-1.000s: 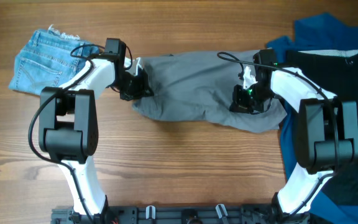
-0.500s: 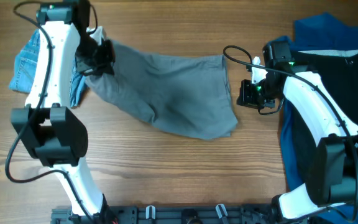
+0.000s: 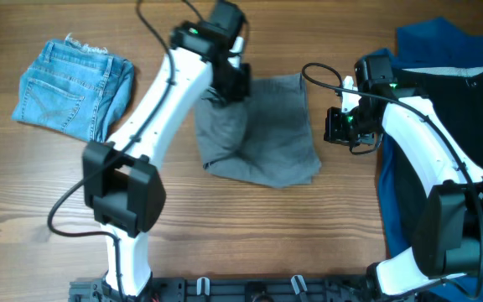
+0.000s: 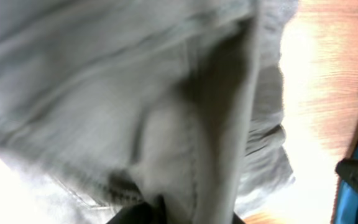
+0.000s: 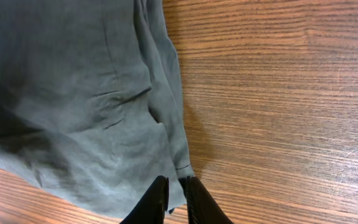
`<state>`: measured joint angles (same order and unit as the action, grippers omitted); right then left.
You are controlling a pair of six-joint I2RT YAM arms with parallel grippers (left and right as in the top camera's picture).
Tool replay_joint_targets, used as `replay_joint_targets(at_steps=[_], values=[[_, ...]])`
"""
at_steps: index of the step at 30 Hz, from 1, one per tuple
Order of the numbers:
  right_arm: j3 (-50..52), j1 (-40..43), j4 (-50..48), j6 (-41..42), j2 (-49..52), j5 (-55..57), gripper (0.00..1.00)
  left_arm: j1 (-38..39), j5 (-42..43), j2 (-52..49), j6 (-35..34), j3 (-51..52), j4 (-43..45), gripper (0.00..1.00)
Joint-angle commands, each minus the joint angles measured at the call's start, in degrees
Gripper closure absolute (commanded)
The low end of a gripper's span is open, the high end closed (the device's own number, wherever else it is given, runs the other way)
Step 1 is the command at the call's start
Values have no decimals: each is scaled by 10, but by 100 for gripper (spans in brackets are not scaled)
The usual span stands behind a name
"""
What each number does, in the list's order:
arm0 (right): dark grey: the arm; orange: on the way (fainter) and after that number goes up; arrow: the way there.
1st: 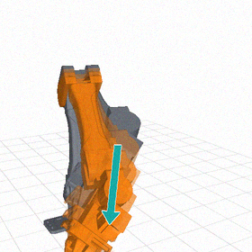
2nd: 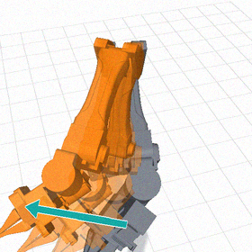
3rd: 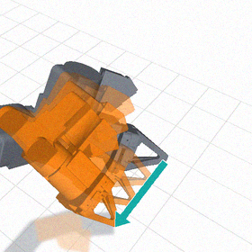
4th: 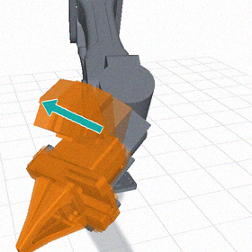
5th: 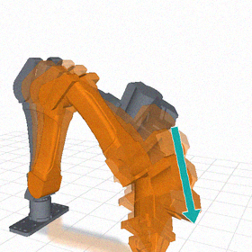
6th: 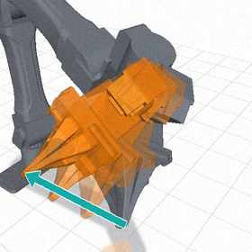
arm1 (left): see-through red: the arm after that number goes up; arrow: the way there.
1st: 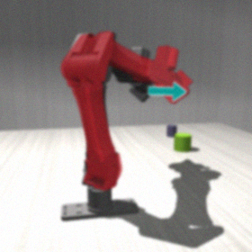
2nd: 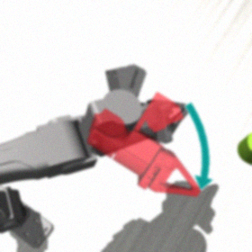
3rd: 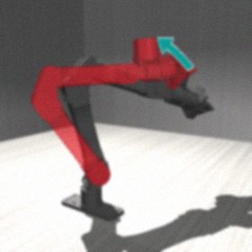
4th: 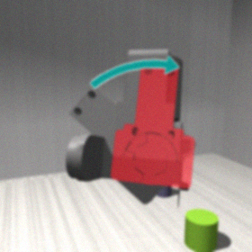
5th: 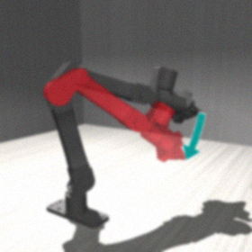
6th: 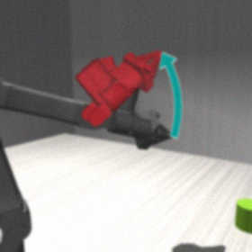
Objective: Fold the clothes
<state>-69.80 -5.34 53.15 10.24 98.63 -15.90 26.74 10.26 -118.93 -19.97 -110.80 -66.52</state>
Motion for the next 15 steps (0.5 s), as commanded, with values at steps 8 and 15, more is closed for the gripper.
replay_joint_targets(at_steps=[8,15], values=[[-7,-2,1,7,-4,14,75,96,1,-38,-56,9,44,0],[-7,-2,-12,-79,-4,-70,72,7,1,9,10,-111,-76,1]])
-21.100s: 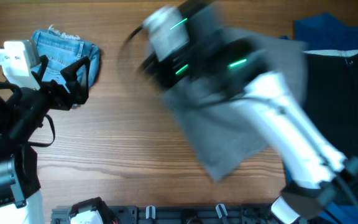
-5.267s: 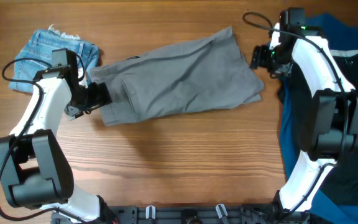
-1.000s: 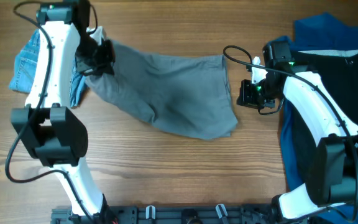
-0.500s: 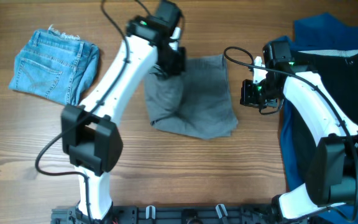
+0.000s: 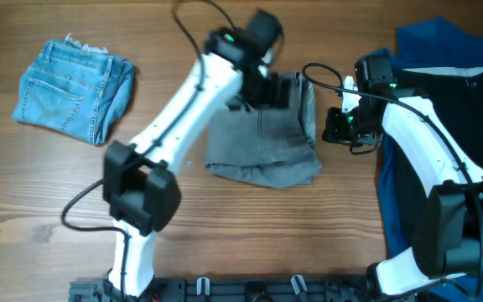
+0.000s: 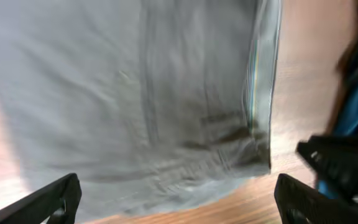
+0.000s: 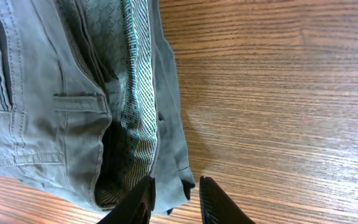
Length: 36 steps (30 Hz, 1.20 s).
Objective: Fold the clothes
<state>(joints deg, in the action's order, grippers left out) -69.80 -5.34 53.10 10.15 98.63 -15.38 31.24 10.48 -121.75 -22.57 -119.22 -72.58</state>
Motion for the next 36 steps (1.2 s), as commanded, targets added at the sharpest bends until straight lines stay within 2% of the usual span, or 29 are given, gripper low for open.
replay_joint_targets(at_steps=[1,2,3,4,6,9,12,13,15,17,19,21,25,27,31,36], values=[[-7,-2,-21,-129,-4,-141,74,-55,-1,37,46,-27,-28,16],[-7,-3,-31,-147,-4,-175,74,-64,-1,36,54,-24,-36,39],[-6,-4,-45,-146,-4,-196,76,-73,-1,32,57,-16,-40,73],[-6,-8,-62,-145,-4,-207,82,-79,0,30,59,-1,-41,95],[-5,-21,-95,-138,-2,-194,96,-83,4,23,70,55,-29,96],[3,-45,-100,-105,25,-122,96,-79,35,16,82,157,21,96],[26,-52,-97,-78,76,-103,96,-76,38,8,85,271,98,96],[32,-52,-88,-44,92,-82,96,-76,40,5,85,305,121,95],[36,-52,-24,90,116,18,96,-76,40,4,85,365,156,96],[34,-50,26,143,104,67,96,-82,40,4,85,383,160,93],[28,-49,31,133,81,67,96,-87,40,5,85,383,160,91],[7,-49,17,78,41,64,95,-92,40,5,85,383,161,90],[-6,-49,-87,18,-28,30,95,-97,40,5,85,382,161,90],[-6,-49,-156,18,-38,6,96,-97,40,5,85,382,161,89],[-6,-50,-250,18,12,-48,96,-97,40,5,85,382,169,87],[-6,-49,-325,-9,148,-34,96,-97,40,5,85,382,184,79]])
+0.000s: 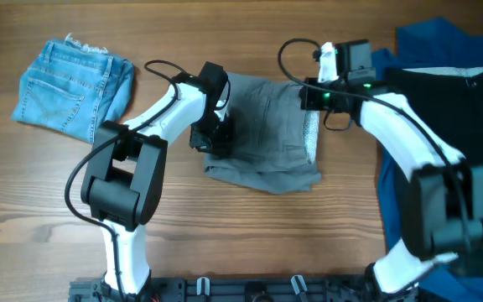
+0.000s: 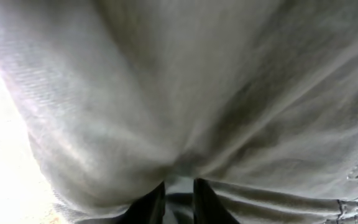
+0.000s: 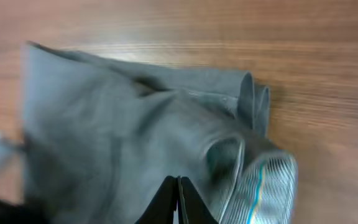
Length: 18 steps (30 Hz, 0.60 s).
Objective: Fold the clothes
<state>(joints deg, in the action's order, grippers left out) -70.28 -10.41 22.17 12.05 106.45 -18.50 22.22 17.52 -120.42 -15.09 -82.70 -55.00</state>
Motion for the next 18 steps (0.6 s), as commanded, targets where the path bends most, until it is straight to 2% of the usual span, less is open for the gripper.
replay_joint_targets(at_steps=[1,3,4,7,9,14,15,16,17,18], values=[[-1,8,0,-7,86,43,96,-7,-30,-9,10,17,9,78],[-1,31,58,64,95,150,96,-7,-30,-9,10,17,8,75],[-1,47,77,60,94,153,96,-7,-30,-9,10,17,8,73],[-2,82,101,29,87,100,96,-7,-30,-9,10,17,25,50],[-2,97,118,12,73,38,95,-7,-30,-8,10,15,33,48],[-2,101,183,-22,-21,-1,95,-20,-30,8,14,-62,-69,46],[-2,97,192,-23,-49,-15,95,-25,-27,16,14,-79,-84,47],[-2,92,200,-23,-76,-30,95,-31,-17,25,14,-94,-101,53],[-2,89,206,-23,-91,-39,95,-35,-3,33,14,-104,-121,63],[-2,85,213,-23,-108,-45,94,-38,8,39,14,-108,-139,77]])
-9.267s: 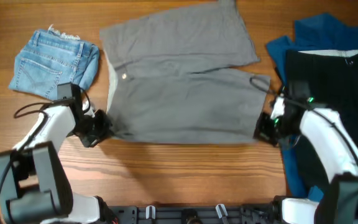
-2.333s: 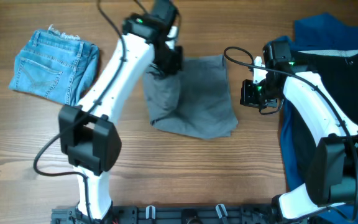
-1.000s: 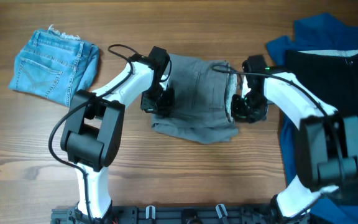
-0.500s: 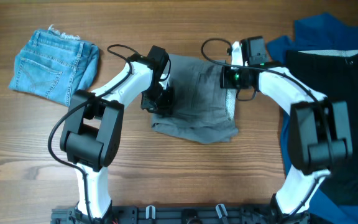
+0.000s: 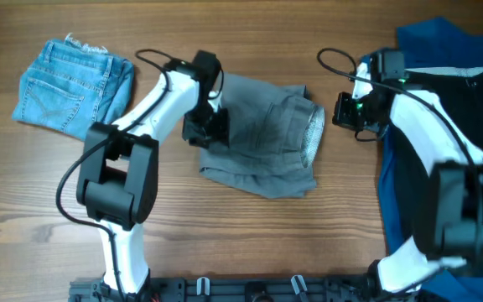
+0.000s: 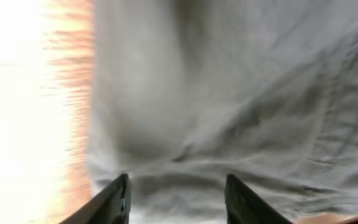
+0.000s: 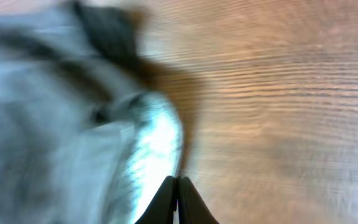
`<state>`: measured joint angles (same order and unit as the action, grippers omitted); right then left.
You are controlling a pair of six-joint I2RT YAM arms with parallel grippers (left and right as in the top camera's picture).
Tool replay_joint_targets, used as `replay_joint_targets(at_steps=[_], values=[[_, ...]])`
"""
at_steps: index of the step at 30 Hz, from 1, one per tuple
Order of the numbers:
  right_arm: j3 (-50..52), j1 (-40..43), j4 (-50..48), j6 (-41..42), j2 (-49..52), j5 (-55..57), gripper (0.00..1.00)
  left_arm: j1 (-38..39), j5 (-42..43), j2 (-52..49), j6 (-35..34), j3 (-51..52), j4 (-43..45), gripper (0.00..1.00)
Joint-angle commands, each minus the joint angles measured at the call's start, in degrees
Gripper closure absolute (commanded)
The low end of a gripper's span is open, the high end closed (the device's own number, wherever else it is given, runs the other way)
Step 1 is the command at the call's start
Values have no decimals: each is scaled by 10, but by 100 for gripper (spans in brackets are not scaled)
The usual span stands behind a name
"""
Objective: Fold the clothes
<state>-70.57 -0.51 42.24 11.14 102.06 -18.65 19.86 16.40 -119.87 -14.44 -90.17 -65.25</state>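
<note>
A grey pair of shorts (image 5: 262, 143) lies folded mid-table, its pale patterned waistband lining (image 5: 313, 134) turned out at the right end. My left gripper (image 5: 201, 130) is at the garment's left edge. In the left wrist view this gripper (image 6: 178, 200) is open, with grey cloth (image 6: 229, 93) below and between the fingers. My right gripper (image 5: 343, 111) is over bare wood just right of the shorts. It (image 7: 178, 186) is shut on nothing, the lining (image 7: 157, 140) just ahead to its left.
Folded blue denim shorts (image 5: 74, 84) lie at the far left. A pile of dark blue and black clothes (image 5: 451, 109) covers the table's right side under my right arm. Bare wood (image 5: 250, 235) runs along the front.
My left gripper, shut on the shorts' left edge before, is now open there. My right gripper has moved from over the shorts' top right corner to the wood beside them, still shut.
First my left gripper held a raised fold of the grey shorts while the right pinched their right edge. Then both stood open, the fold laid over to the right. Later the left was shut at the left edge and the right over the top; now both have let go.
</note>
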Motion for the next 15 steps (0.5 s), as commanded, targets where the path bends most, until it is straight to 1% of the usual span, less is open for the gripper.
replay_joint_targets(at_steps=[1,2,3,4,6,8,9,11,12,13,14,15], values=[[1,-19,19,-14,-76,-43,94,-17,23,41,7,-33,-55,83],[1,-26,25,-19,-87,-43,95,-17,22,45,7,-33,-77,88],[1,-33,32,-21,-95,-43,94,-15,22,45,7,-32,-102,89],[1,-39,37,-21,-97,-43,94,-10,22,45,7,-17,-104,89],[1,-45,39,-21,-96,-43,95,-1,21,45,-17,26,-73,93],[1,-48,39,-21,-97,-43,94,0,20,45,-64,87,-17,96],[1,-49,42,-21,-97,-43,95,-6,20,45,-110,145,23,90],[1,-49,45,-23,-96,-43,94,-16,22,45,-158,206,63,90],[1,-49,45,-28,-97,-44,94,-22,22,45,-172,229,87,90],[1,-51,44,-58,-97,-55,93,-35,22,45,-184,254,129,91],[1,-55,41,-74,-96,-54,93,-53,22,44,-187,262,180,92],[1,-59,31,-82,-96,-54,92,-79,22,43,-187,261,253,94]])
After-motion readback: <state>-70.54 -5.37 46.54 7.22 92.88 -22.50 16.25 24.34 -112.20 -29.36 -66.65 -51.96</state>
